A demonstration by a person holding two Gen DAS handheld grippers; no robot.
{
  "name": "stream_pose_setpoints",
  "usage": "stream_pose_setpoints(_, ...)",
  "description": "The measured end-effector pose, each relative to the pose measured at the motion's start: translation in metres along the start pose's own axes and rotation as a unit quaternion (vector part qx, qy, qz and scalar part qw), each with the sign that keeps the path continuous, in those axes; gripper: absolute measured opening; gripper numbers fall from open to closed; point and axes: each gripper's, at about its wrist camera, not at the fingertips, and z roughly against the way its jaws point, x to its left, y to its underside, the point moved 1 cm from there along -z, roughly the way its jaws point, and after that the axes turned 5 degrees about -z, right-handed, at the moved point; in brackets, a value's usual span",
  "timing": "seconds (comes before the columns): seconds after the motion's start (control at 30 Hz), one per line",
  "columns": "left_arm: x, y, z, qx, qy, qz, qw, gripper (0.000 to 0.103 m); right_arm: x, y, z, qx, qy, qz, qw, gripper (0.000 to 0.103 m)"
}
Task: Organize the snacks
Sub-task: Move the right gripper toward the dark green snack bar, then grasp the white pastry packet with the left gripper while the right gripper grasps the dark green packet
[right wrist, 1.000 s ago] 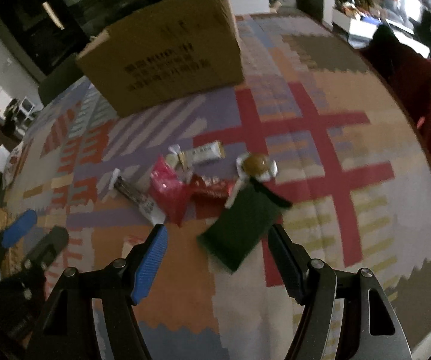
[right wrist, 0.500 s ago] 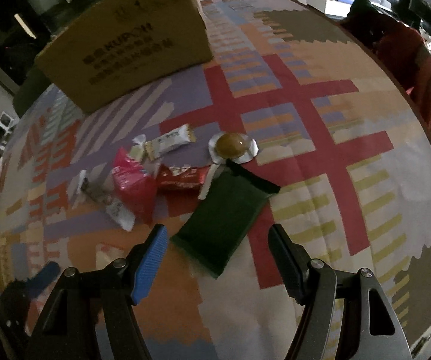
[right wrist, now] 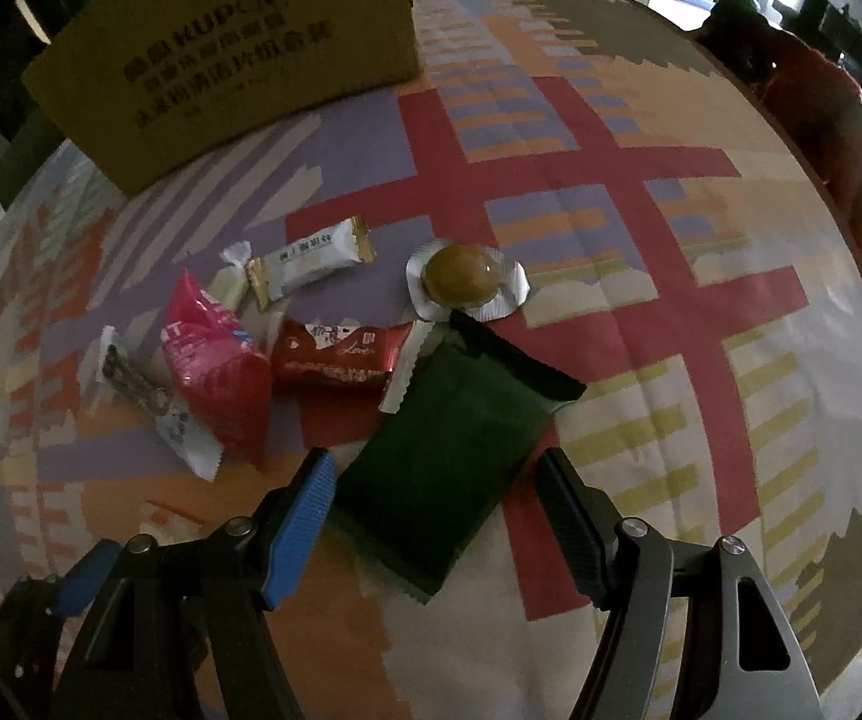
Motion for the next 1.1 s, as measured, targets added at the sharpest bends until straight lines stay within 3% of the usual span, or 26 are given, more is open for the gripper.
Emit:
stream_pose_setpoints(0.07, 0.0, 0.0, -0.002, -0.002, -0.006, 0.001, 1.0, 0.062, 0.004, 0.0, -0.002, -0.005, 0.006, 0.013, 1.0, 0.07)
stream_pose_setpoints(0.23, -0.002, -0.002, -0.001, -0.007, -0.008, -0.011, 0.9999, 0.038, 0.005, 0.004, -0.002, -0.014, 0.005, 0.031, 0.999, 0.066)
stream_pose_setpoints(0.43, 0.001, -0.002, 0.001, -0.01, 0.004, -0.006, 0.9999, 0.035, -0.003, 0.013, 0.006, -0.014, -0.008, 0.05, 0.999, 0.052)
stream_pose_setpoints(0.83, -0.011, -0.014, 0.02, -0.035, 0.036, -0.004, 0.9987, 0.034, -0.025, 0.024, 0.017, 0.017, -0.035, 0.021, 0.999, 0.049)
stream_pose_setpoints(1.1, -0.023, -0.025, 0.037, -0.057, 0.051, -0.016, 0.9969, 0.034, -0.04, 0.027, 0.04, -0.004, -0.042, 0.003, 0.999, 0.048)
